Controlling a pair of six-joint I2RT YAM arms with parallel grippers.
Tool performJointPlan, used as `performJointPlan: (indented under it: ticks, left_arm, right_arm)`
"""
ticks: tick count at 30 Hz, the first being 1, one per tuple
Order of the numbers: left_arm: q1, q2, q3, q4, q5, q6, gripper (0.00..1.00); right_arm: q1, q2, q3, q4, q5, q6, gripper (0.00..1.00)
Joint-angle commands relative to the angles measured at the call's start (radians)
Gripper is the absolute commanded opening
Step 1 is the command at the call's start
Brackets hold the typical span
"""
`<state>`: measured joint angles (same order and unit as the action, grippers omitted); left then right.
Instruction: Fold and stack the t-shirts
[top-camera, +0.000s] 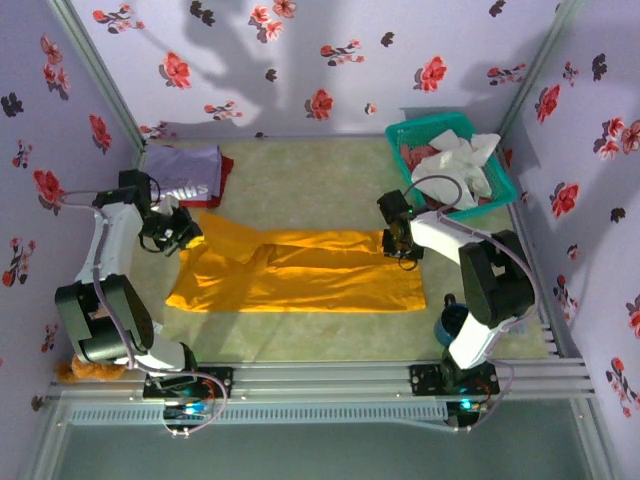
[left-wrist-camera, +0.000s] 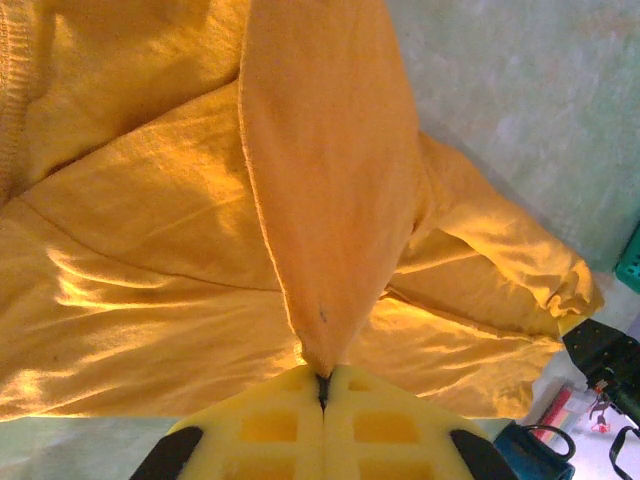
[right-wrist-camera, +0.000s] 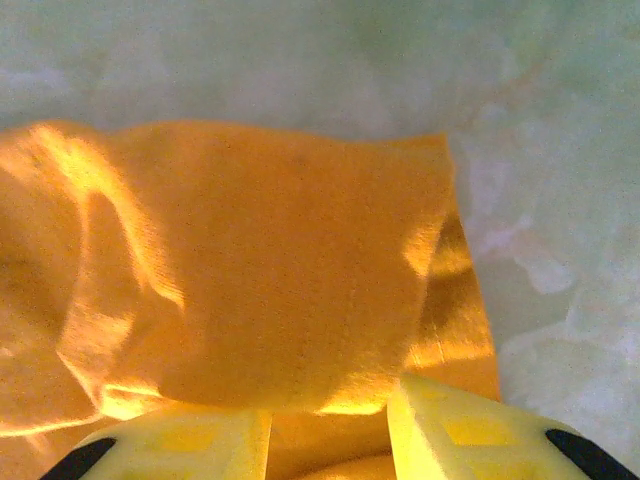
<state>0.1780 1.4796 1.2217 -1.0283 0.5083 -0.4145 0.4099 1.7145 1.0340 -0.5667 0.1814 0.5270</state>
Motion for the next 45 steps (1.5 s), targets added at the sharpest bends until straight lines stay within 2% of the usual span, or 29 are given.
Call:
performJointPlan:
  ticks: [1,22,26,34,45]
  left_arm:
    - [0.009,-0.012,0.018,-0.006,0.000,0.019,0.00]
    - [0.009,0.007,0.028,-0.007,-0.002,0.016,0.00]
    - [0.009,0.008,0.033,-0.010,-0.002,0.017,0.00]
    - [0.009,0.008,0.045,-0.019,-0.002,0.019,0.00]
    - [0.009,-0.006,0.106,-0.077,-0.012,0.040,0.00]
  right_arm:
    - [-0.007,0.005,0.005,0.042,0.004,-0.027,0.37]
    - [-0.042,0.050,0.104,0.046,0.013,-0.137,0.36]
    - [-0.054,0.064,0.106,0.069,-0.016,-0.136,0.28]
    - [-0.063,0.078,0.158,0.017,-0.018,-0.151,0.00]
    - [-0.092,0.070,0.241,-0.339,0.045,-0.170,0.00]
